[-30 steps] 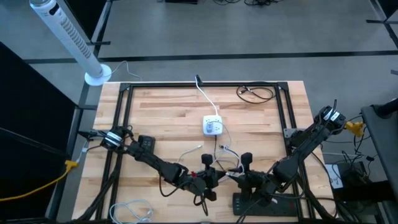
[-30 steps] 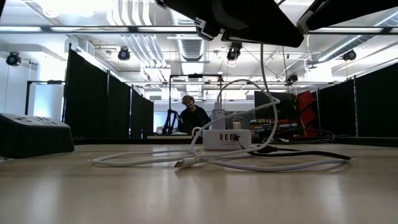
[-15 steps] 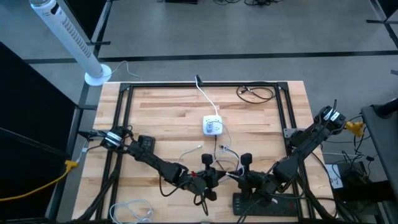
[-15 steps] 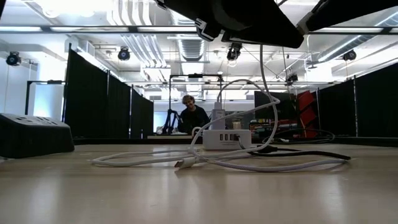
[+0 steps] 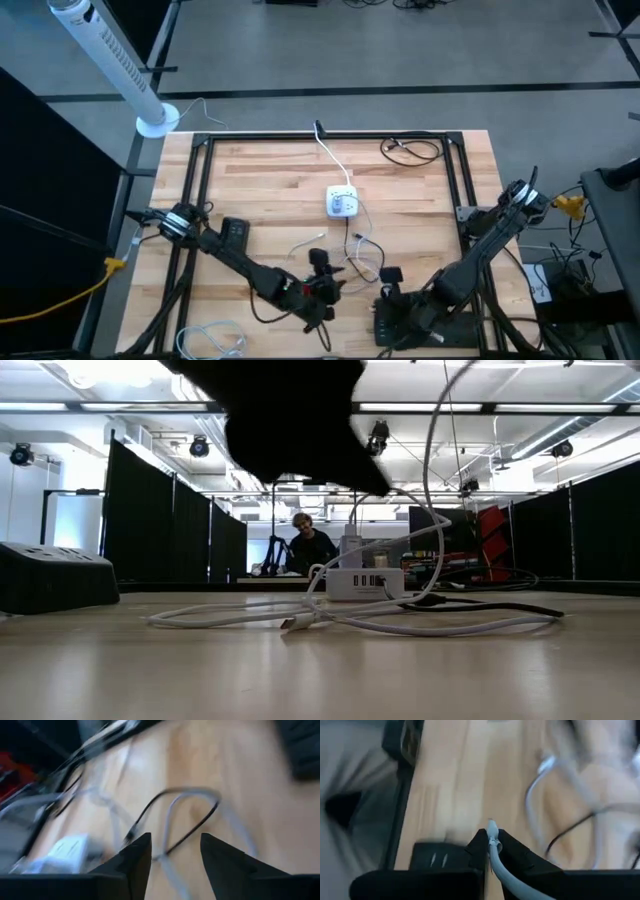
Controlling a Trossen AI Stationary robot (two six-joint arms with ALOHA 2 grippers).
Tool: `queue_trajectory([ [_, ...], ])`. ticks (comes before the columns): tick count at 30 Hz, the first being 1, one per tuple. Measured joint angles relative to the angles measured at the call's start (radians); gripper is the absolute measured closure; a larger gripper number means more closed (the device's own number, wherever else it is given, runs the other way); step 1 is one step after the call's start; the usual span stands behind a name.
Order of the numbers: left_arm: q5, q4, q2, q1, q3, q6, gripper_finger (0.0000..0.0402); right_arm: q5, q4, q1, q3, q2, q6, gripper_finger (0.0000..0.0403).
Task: Insert USB
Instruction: Insert the white charger cable into the bottom black outlet extension
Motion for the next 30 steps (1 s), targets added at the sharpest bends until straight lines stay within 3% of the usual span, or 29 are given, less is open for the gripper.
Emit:
queue_trajectory([
  [4,-0.098,-0.154,-0.004,-0.026,0.0,-0.116,0.0232,-0.128,-0.102,0.0,0.105,0.105,0.082,0.0391],
  [10,-0.106,-0.264,-0.006,-0.047,0.0,-0.236,0.0245,-0.267,-0.11,-0.001,0.133,0.169,0.177,0.0391],
  [23,-0.105,-0.314,-0.006,-0.06,-0.001,-0.302,0.0291,-0.31,-0.153,-0.018,0.124,0.223,0.245,0.0391],
  [30,-0.104,-0.314,-0.006,-0.059,-0.001,-0.306,0.0294,-0.301,-0.156,-0.02,0.114,0.229,0.241,0.0391],
])
